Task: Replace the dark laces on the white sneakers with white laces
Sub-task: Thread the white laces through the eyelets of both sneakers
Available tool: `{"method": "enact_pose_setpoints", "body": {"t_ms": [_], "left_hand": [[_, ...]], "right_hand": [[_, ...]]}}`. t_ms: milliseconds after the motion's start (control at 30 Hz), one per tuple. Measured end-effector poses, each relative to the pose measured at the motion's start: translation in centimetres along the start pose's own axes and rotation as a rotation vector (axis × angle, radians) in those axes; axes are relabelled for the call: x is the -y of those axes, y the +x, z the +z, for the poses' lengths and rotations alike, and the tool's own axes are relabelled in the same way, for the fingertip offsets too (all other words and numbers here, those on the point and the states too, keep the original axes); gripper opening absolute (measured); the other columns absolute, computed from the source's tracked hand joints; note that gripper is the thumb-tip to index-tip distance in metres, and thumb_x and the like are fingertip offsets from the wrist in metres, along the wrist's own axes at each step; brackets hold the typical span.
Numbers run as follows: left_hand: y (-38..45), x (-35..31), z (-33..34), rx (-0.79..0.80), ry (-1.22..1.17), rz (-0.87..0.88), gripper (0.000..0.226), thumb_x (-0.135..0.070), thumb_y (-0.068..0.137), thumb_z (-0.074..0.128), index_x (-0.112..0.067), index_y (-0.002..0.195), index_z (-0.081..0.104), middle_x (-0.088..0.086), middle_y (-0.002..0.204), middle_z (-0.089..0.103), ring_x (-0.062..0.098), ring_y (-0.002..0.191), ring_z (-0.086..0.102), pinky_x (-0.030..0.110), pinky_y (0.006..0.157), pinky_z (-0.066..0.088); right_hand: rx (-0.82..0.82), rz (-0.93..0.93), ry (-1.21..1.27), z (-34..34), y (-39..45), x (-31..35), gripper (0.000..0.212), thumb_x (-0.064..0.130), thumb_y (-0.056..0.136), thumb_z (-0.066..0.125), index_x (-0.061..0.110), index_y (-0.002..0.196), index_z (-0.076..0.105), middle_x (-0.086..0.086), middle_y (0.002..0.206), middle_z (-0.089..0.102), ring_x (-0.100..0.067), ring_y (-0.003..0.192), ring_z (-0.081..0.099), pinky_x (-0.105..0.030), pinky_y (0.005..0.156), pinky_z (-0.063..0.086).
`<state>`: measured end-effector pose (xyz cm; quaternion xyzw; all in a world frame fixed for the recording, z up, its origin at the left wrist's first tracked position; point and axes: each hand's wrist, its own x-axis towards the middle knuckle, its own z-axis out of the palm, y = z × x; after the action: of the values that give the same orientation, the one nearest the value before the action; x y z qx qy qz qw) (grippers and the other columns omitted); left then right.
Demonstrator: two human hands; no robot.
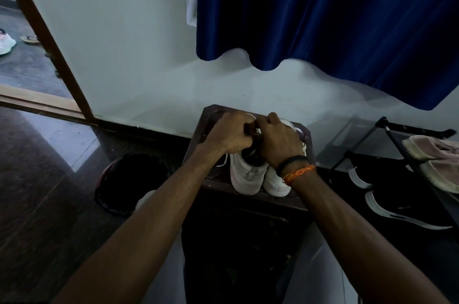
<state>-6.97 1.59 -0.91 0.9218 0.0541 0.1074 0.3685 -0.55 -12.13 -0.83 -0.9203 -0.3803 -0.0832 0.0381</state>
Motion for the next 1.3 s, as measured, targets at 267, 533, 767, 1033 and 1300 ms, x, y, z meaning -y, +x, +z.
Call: {"method": "enact_pose_setpoints", "body": {"t_ms": [267,533,767,1033,1300], "left_hand": [[-0.4,0.5,0.0,-0.059,-0.021,0.051,0.010,-0.012,0.079,0.078,-0.009,0.077,0.069,-0.019,0.075,0.055,0.007,0.075,0.060,0.036,0.072,0.056],[0.1,1.0,0.4,-0.073,-0.050,0.024,0.008,-0.018,0.079,0.082,-0.014,0.081,0.076,-0.018,0.081,0.056,0.016,0.085,0.067,0.040,0.076,0.059],[0.1,1.2,0.4,-0.084,-0.033,0.035,0.006,-0.011,0.076,0.078,-0.012,0.081,0.076,-0.002,0.092,0.063,0.017,0.085,0.064,0.042,0.078,0.057],[0.2,1.7,-0.2,-0.076,-0.189,-0.039,0.004,-0.014,0.087,0.070,-0.016,0.089,0.067,-0.010,0.092,0.065,0.009,0.083,0.066,0.027,0.072,0.056],[-1.1,4.5,-1.5,0.128,-0.216,-0.313,0.027,-0.021,0.073,0.060,-0.020,0.100,0.058,-0.003,0.085,0.070,0.015,0.083,0.065,0.034,0.073,0.051]], "right_hand": [[0.041,0.029,0.138,0.0,1.0,0.0,0.026,0.023,0.084,0.066,0.013,0.108,0.062,-0.012,0.113,0.064,-0.035,0.100,0.064,-0.038,0.077,0.050],[0.279,0.073,0.322,-1.7,1.5,-0.9,0.054,0.029,0.065,0.091,0.021,0.113,0.069,-0.003,0.110,0.067,-0.024,0.103,0.061,-0.033,0.083,0.050],[0.042,0.116,0.255,0.1,1.1,-0.8,0.021,0.019,0.083,0.069,0.018,0.103,0.074,-0.011,0.102,0.072,-0.032,0.099,0.064,-0.034,0.076,0.048],[-0.063,0.079,0.133,1.9,0.5,0.5,0.031,0.011,0.078,0.065,0.009,0.108,0.060,-0.013,0.112,0.061,-0.036,0.096,0.062,-0.040,0.068,0.053],[-0.280,-0.228,0.001,2.0,0.2,-0.2,0.026,-0.002,0.060,0.067,0.009,0.083,0.064,-0.010,0.084,0.059,-0.030,0.080,0.054,-0.033,0.059,0.040]]}}
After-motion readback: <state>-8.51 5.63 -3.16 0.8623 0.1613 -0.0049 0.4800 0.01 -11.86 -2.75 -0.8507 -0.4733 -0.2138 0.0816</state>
